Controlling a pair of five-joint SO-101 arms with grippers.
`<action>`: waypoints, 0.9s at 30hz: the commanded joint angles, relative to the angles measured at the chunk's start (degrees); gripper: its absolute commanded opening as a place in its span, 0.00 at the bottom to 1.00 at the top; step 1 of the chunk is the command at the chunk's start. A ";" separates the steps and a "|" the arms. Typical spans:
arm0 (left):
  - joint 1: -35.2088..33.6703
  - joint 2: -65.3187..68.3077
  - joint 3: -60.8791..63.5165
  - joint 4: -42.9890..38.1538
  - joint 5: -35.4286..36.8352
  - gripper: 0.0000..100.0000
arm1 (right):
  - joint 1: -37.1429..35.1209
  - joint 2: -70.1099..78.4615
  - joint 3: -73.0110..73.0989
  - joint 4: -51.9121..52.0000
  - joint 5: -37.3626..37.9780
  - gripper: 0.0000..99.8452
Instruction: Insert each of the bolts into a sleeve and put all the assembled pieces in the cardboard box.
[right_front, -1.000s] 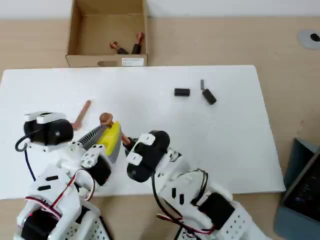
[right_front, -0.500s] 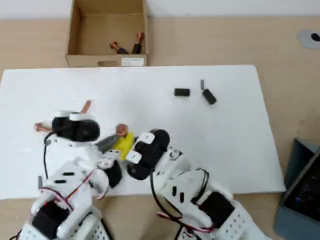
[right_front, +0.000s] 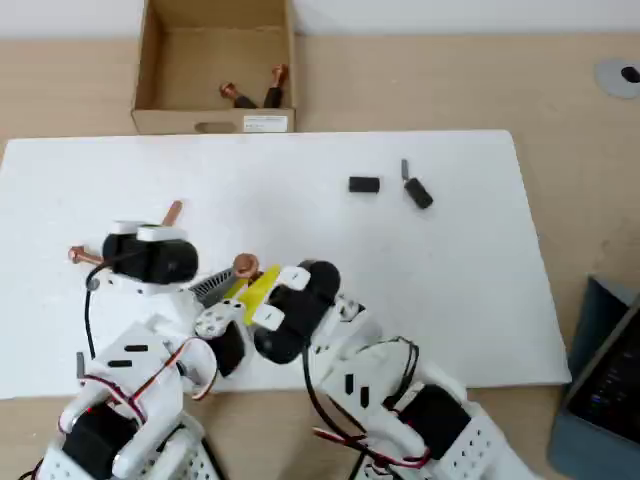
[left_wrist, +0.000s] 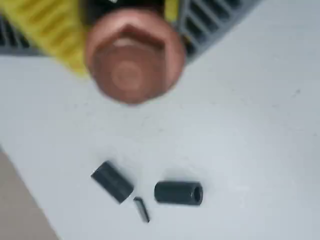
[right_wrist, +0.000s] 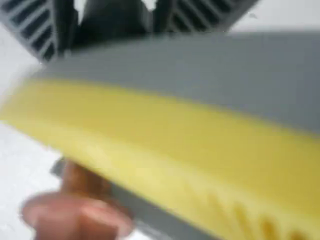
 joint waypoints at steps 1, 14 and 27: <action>-2.55 -0.04 -5.36 -0.18 -2.02 0.17 | -0.48 -0.66 -3.82 -1.67 0.53 0.01; -9.05 -0.04 -9.67 0.18 -6.59 0.17 | -0.48 -0.66 -2.68 -1.67 0.62 0.01; -0.09 -0.04 -3.16 3.60 -2.90 0.17 | -0.48 -0.66 -2.68 -1.67 0.62 0.01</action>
